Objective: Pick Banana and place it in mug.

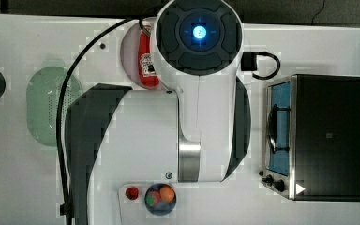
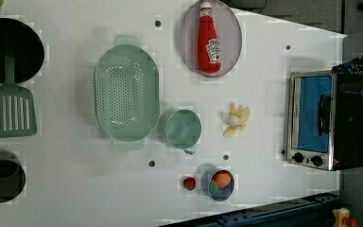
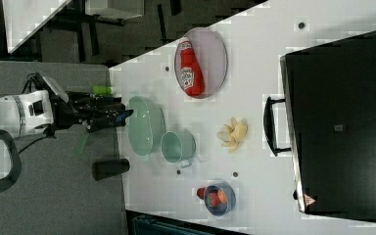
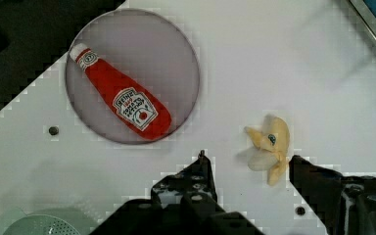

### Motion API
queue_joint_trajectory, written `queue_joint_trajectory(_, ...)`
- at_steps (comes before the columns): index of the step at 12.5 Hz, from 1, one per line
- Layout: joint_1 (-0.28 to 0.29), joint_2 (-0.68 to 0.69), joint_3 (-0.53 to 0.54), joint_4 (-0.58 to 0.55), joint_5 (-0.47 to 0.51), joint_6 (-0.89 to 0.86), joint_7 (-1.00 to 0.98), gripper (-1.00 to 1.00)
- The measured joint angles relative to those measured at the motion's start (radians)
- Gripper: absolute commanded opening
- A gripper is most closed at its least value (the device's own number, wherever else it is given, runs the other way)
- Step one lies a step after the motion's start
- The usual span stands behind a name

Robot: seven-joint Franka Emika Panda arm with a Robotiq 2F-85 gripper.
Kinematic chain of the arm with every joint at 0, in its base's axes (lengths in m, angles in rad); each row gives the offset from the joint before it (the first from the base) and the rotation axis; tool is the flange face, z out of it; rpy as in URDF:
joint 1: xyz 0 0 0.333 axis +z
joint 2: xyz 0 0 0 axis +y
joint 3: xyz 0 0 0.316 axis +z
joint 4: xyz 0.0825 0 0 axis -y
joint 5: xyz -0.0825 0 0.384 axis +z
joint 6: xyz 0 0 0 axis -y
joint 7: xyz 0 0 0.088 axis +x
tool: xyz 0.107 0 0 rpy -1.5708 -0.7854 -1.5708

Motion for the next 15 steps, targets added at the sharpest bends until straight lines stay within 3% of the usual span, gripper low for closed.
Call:
queue_joint_trajectory(2,0.015,-0.201,-0.032,-0.213,-0.019,-0.191,0.059,0.98)
queue_joint_trajectory(4,0.007,-0.36,-0.052,-0.32,-0.03,-0.242,0.076,1.0)
queue_joint_trajectory(5,-0.004,-0.426,-0.054,-0.328,-0.081,-0.237,0.088,1.0)
queue_joint_trajectory(7,-0.01,-0.485,-0.058,-0.352,-0.082,-0.085,0.092,1.0)
queue_joint_trajectory(11,-0.015,-0.358,-0.051,-0.471,-0.065,0.223,0.096,1.0)
queue_joint_trajectory(15,-0.004,-0.116,-0.049,-0.721,-0.08,0.511,0.1,1.0)
